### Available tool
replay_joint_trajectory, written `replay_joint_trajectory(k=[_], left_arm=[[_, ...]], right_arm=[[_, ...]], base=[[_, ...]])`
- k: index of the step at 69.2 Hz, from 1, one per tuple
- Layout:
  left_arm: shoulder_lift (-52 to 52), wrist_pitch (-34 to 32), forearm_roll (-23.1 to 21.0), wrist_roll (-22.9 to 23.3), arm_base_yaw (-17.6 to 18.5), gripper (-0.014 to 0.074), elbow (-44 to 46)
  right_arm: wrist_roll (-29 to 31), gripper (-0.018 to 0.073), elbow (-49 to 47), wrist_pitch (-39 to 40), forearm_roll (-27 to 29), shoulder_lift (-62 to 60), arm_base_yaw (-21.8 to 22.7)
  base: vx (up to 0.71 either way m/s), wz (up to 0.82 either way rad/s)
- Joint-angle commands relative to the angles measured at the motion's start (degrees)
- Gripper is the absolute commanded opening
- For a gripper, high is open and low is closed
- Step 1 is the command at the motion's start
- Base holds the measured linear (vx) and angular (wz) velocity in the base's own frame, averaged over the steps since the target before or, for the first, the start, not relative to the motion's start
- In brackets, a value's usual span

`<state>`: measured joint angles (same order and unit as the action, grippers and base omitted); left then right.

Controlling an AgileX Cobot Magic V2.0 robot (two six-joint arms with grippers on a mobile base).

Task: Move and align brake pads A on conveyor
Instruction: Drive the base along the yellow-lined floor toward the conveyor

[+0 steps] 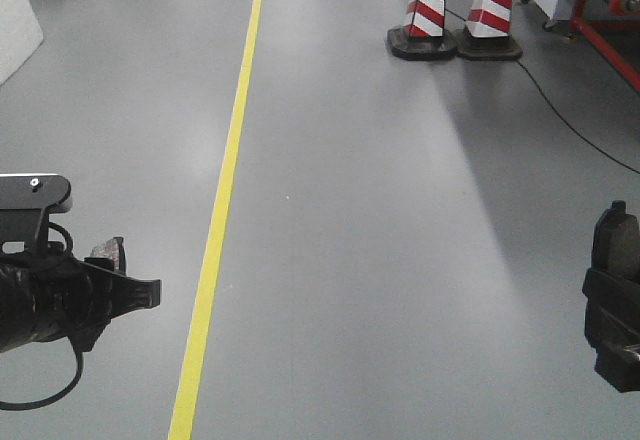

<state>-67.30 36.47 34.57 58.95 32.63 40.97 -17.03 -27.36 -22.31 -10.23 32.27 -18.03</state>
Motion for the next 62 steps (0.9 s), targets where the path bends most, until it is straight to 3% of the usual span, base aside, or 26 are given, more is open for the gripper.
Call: replay_joint_trajectory(k=[1, 62], left_arm=[[1.37, -2.1, 1.89, 0.11, -0.03, 0.0167, 1.39], [1.37, -2.1, 1.89, 0.11, -0.03, 0.0167, 1.39]], right_arm=[[0.66, 0.0024, -1.75, 5.11, -0.85, -0.07, 0.23], [0.66, 0.0024, -1.75, 5.11, -0.85, -0.07, 0.23]], base=[[0.53, 0.09], [0.56, 0.02]])
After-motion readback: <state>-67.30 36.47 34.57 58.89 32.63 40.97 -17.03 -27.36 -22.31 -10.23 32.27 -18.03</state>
